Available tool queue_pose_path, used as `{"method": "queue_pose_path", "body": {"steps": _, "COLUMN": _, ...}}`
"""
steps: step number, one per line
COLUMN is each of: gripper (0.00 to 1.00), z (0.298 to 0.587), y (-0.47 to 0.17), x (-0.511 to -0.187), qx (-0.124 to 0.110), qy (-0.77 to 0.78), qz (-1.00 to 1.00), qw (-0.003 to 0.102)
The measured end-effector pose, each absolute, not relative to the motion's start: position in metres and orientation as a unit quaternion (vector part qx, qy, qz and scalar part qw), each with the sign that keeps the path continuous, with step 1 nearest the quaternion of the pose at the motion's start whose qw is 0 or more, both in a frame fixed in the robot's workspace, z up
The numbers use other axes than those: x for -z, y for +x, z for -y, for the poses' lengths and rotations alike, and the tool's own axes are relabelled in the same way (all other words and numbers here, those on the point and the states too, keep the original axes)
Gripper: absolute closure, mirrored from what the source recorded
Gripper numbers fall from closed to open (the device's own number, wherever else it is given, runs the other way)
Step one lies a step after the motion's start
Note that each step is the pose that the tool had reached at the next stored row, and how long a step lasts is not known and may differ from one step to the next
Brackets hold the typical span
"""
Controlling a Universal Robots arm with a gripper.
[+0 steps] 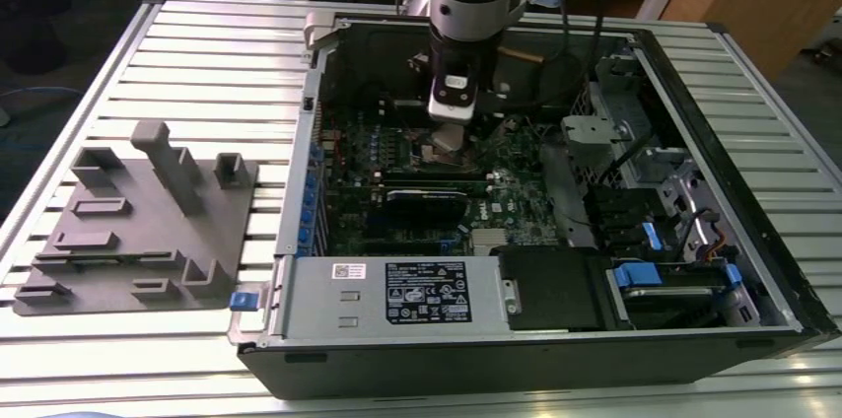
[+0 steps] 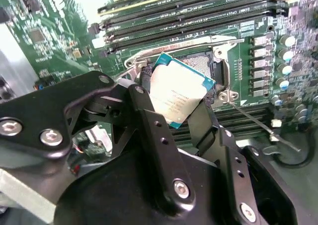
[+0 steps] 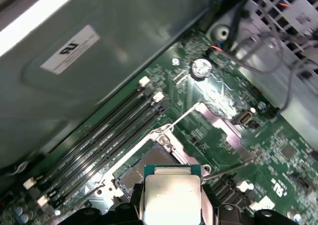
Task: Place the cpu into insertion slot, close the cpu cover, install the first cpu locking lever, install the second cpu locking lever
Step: 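Place the cpu into insertion slot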
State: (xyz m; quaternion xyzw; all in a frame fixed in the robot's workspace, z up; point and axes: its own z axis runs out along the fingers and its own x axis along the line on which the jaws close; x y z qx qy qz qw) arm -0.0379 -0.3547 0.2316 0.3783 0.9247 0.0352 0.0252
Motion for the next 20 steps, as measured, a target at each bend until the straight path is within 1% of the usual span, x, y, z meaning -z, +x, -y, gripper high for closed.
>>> {"method": "queue_pose_path", "body": {"steps": 20, "gripper": 0.46, "z": 0.3547, "y": -0.0379, "x": -0.2305, "qx": -0.028, "qy": 0.476, "qz": -0.879, "qw": 0.03}}
